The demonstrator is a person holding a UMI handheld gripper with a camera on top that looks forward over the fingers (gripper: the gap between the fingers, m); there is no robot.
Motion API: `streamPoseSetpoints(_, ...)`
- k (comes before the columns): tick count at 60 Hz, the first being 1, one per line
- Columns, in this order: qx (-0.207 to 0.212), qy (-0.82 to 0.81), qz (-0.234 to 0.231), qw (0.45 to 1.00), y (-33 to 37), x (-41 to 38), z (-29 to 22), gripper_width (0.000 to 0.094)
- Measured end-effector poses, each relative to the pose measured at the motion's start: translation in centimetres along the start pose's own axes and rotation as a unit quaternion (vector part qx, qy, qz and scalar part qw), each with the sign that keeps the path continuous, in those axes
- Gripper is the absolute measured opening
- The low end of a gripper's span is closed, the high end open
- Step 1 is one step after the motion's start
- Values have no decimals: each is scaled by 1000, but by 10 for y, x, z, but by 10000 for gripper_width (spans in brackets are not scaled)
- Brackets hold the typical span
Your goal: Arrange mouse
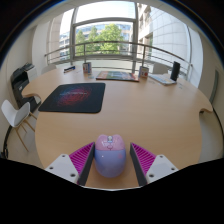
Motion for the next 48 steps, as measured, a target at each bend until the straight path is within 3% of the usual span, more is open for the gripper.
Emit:
streamPoseSetpoints(3, 2, -20, -1, 1000, -4, 1, -4, 583)
streamPoseSetpoints(15, -10, -19, 24, 999, -4, 0, -3, 473)
streamPoseSetpoints(24, -28, -35, 40, 998, 0, 4, -6, 442)
streamPoseSetpoints(30, -15, -51, 67, 996, 8, 25, -25, 441)
streamPoseSetpoints(39, 41, -80, 123, 988, 29, 70, -107, 440)
streamPoseSetpoints(48, 124, -87, 160, 975, 42, 85, -230, 441)
Point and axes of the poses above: the point between the fingertips, and its own axes, seen from behind it with the camera up: x to the right, z down, y backward, against the way the camera looks, the point moved 5 cm from there along y, backward, against the way the camera looks, and after that the axes turned 11 degrees about y, right-handed, at the moved point
